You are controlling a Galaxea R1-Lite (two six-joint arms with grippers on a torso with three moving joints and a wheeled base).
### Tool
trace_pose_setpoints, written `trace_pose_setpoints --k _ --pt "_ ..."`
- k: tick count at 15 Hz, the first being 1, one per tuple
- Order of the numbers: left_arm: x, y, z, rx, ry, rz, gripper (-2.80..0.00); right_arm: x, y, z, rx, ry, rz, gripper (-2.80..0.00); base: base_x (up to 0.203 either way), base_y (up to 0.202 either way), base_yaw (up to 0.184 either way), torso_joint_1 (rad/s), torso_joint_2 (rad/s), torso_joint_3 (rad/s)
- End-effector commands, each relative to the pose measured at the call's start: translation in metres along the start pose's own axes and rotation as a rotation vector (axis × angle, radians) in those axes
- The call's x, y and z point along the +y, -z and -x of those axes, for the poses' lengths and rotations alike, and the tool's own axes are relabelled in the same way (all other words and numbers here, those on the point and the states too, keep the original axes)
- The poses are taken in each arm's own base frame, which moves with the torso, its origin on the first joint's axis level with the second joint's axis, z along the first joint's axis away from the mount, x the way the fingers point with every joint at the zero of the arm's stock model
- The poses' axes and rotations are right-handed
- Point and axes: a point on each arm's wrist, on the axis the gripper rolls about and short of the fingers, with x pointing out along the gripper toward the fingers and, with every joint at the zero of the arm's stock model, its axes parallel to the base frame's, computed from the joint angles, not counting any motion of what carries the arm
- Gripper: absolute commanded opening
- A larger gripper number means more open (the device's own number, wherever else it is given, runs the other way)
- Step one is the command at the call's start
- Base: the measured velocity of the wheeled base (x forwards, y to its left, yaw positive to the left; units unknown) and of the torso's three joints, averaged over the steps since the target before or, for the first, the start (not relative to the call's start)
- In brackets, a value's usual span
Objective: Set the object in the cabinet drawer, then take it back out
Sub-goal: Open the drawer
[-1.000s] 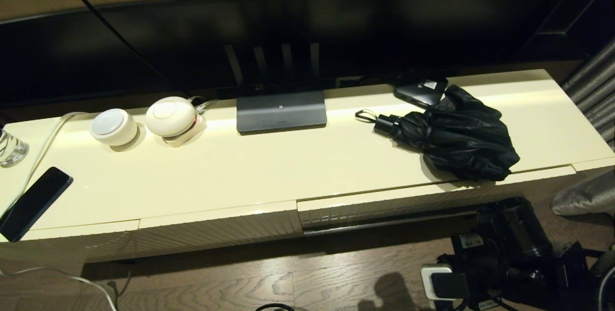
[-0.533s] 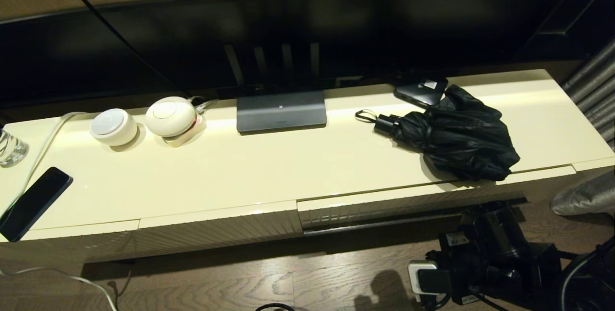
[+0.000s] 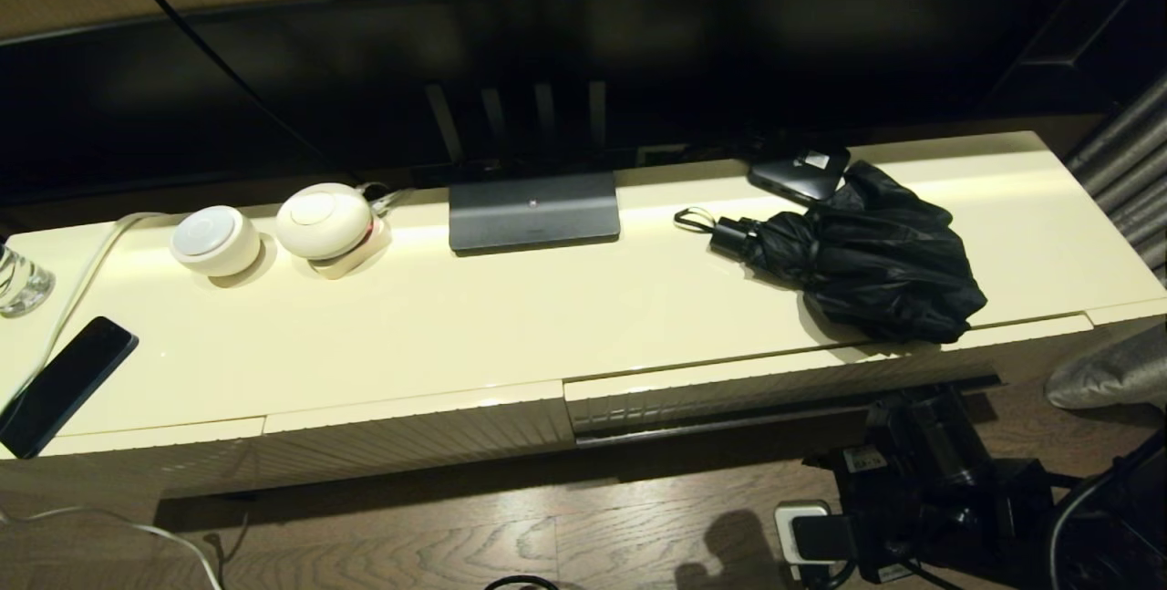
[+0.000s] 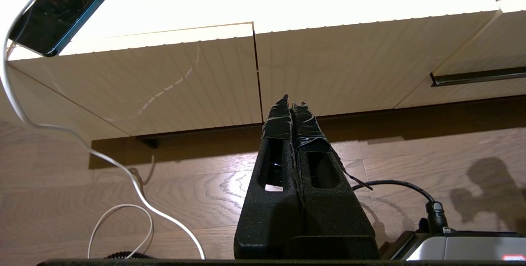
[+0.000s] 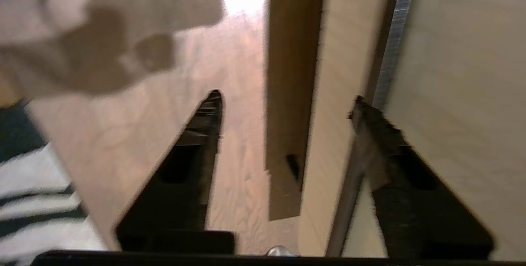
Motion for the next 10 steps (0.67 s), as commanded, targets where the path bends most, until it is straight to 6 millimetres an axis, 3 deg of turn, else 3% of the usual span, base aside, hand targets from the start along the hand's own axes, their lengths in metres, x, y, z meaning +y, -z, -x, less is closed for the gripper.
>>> trace_pose_setpoints --k 1,10 --pt "0.000 0.001 0.000 0.005 -0.001 0.000 -2.80 -0.001 0.003 0.004 -0.002 -0.012 0.028 0.00 0.000 0.000 0.000 0.000 0.00 0.000" --pt "0.000 0.001 0.000 0.004 -0.001 0.000 -2.80 -0.005 0.017 -0.024 -0.022 -0.119 0.059 0.00 0.000 0.000 0.000 0.000 0.00 0.000"
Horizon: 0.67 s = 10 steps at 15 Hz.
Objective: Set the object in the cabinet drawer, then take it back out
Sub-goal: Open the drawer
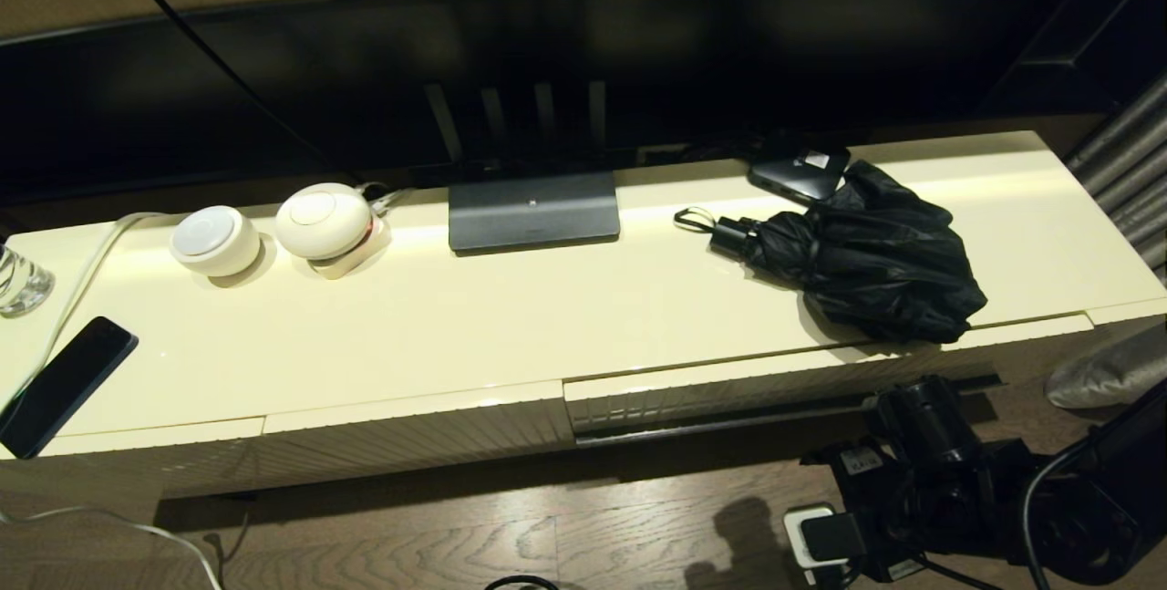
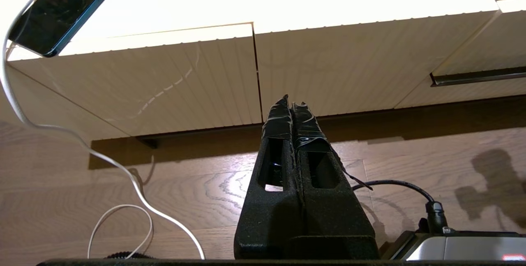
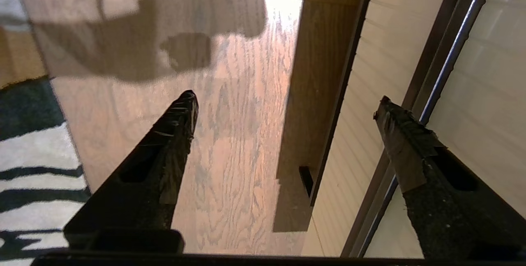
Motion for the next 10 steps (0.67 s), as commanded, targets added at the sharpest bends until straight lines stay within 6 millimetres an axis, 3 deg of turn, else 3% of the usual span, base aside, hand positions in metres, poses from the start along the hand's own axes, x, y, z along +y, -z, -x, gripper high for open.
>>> trace_pose_setpoints --k 1,10 --pt "0.000 0.001 0.000 0.006 -0.001 0.000 -2.80 -0.002 0.002 -0.012 0.002 -0.018 -0.001 0.00 0.000 0.000 0.000 0.000 0.00 0.000" --pt "0.000 0.001 0.000 0.005 -0.001 0.000 -2.80 -0.012 0.005 -0.026 -0.007 0.015 -0.009 0.00 0.000 0.000 0.000 0.000 0.00 0.000"
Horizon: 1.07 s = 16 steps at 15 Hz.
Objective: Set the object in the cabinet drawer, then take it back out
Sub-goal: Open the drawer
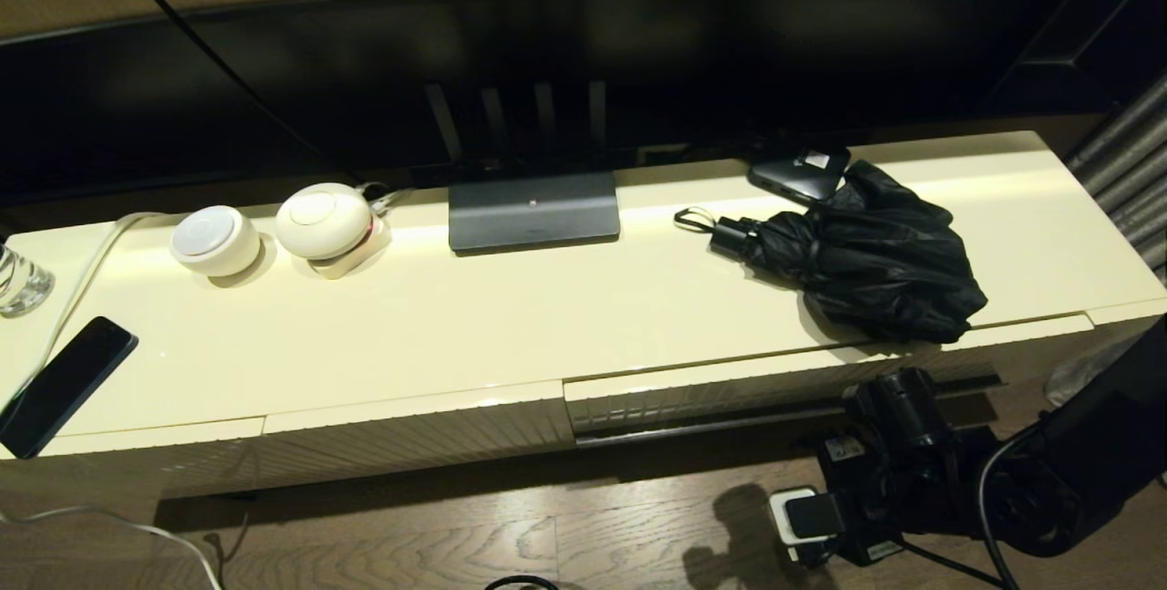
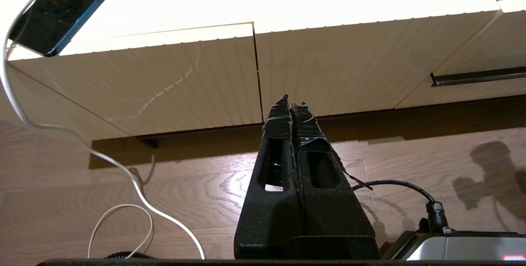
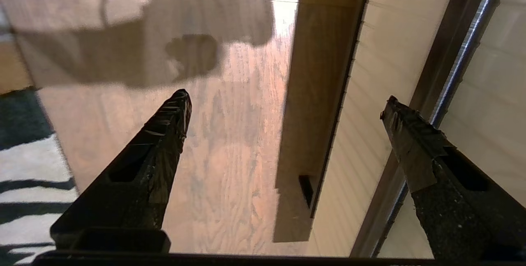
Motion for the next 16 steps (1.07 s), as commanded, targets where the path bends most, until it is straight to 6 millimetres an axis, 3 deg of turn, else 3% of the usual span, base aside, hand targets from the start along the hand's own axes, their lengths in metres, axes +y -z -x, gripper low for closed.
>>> trace_pose_setpoints --k 1,6,16 --pt "0.000 0.001 0.000 0.003 -0.001 0.000 -2.80 -0.001 0.000 -0.002 -0.003 0.016 0.007 0.00 0.000 0.000 0.000 0.000 0.00 0.000" --pt "0.000 0.001 0.000 0.003 -0.001 0.000 -2.80 -0.007 -0.001 0.002 -0.035 0.085 0.007 0.00 0.000 0.000 0.000 0.000 0.00 0.000" --pt "0.000 0.001 0.000 0.003 -0.001 0.000 -2.80 -0.010 0.004 -0.027 -0.031 0.136 -0.008 0.00 0.000 0.000 0.000 0.000 0.00 0.000"
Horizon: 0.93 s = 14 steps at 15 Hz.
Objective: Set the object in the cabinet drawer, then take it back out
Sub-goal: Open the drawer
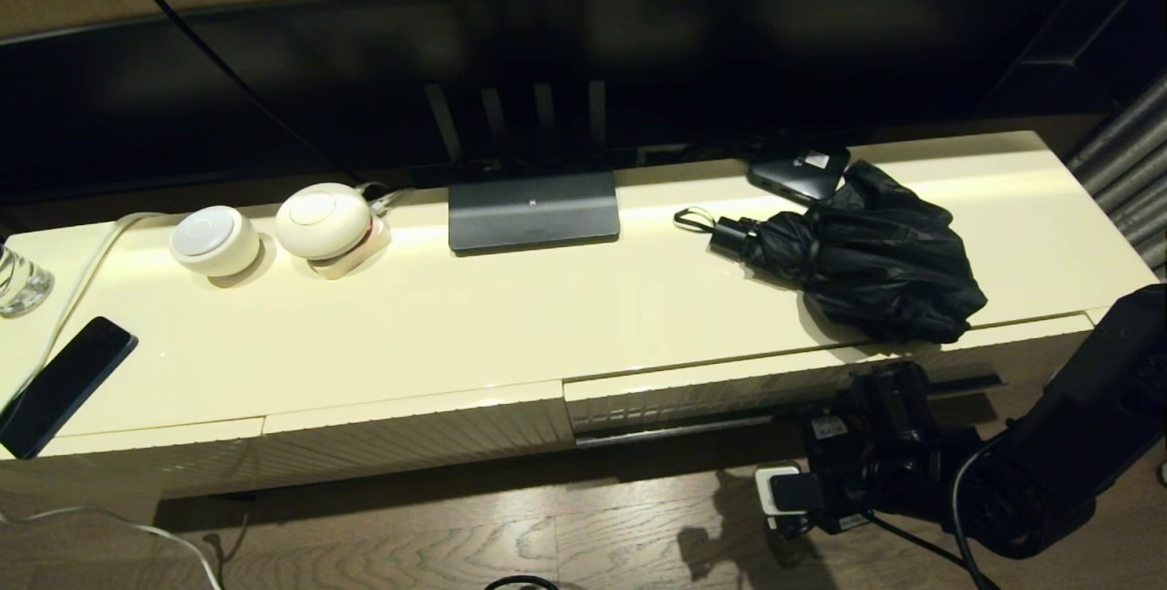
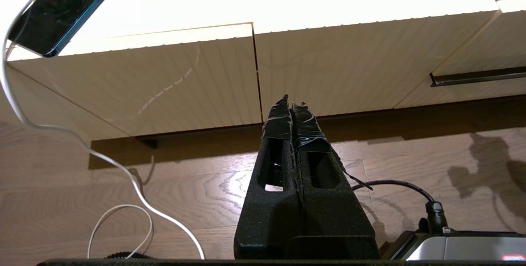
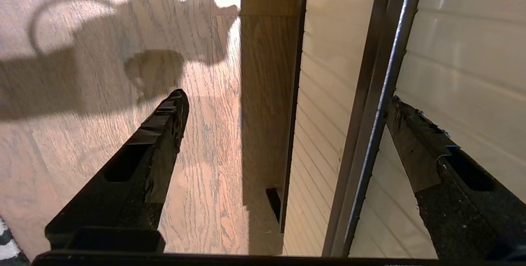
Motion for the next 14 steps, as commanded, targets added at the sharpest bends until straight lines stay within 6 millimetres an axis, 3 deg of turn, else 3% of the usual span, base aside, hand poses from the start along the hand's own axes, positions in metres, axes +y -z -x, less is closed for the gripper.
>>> trace_pose_setpoints --k 1,9,14 --pt "0.000 0.001 0.000 0.005 -0.001 0.000 -2.80 0.001 0.004 -0.008 0.009 -0.009 0.000 0.00 0.000 0.000 0.000 0.000 0.00 0.000" --pt "0.000 0.001 0.000 0.005 -0.001 0.000 -2.80 -0.010 0.004 -0.016 -0.013 0.081 0.022 0.00 0.000 0.000 0.000 0.000 0.00 0.000" --pt "0.000 0.001 0.000 0.005 -0.001 0.000 -2.80 -0.003 0.006 -0.024 -0.005 0.047 0.029 0.00 0.000 0.000 0.000 0.000 0.00 0.000"
